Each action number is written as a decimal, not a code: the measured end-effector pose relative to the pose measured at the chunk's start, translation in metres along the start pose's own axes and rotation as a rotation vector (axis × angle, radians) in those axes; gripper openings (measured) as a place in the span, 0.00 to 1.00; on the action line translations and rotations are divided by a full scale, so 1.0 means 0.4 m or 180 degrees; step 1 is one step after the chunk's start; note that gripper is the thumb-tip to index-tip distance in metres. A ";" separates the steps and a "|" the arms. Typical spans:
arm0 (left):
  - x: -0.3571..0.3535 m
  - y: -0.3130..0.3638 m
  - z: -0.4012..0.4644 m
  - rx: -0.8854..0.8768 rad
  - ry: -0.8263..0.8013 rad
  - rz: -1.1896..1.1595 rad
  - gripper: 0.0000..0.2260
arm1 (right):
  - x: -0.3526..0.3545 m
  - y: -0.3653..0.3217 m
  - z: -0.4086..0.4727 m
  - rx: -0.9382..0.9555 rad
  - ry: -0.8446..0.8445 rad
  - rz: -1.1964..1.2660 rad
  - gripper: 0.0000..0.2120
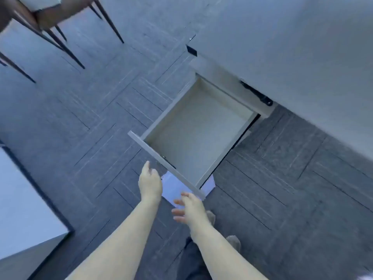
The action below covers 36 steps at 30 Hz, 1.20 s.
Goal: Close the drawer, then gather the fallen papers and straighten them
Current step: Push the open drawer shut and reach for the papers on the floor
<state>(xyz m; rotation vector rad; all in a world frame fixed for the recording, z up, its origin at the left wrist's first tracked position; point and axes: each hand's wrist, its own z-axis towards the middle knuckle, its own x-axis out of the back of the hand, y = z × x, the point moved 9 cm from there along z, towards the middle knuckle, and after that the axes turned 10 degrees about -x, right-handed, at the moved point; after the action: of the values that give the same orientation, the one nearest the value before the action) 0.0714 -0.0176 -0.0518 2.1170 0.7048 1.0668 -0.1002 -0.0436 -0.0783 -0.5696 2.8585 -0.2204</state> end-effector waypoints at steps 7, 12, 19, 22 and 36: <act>-0.073 -0.091 0.086 0.0346 -0.0211 -0.0391 0.21 | 0.001 0.005 0.066 -0.0198 0.0018 0.1142 0.12; -0.130 -0.014 0.119 -0.0003 -0.0349 -0.0257 0.18 | 0.048 -0.085 0.077 0.0050 0.0141 0.1146 0.14; -0.276 0.128 0.204 -0.0431 -0.0363 -0.0004 0.14 | 0.157 -0.278 0.106 0.0362 0.0377 0.1044 0.17; -0.350 0.201 0.234 -0.0661 -0.0241 0.0257 0.13 | 0.206 -0.370 0.118 0.0507 0.0351 0.1026 0.13; -0.622 0.442 0.337 -0.1284 0.0067 0.0902 0.09 | 0.372 -0.676 0.179 0.0811 0.0312 0.0817 0.20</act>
<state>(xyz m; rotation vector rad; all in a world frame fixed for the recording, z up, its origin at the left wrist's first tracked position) 0.0837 -0.3476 -0.1004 1.8855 0.1748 1.2618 -0.1197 -0.3564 -0.1240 -0.1447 2.8942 -0.5703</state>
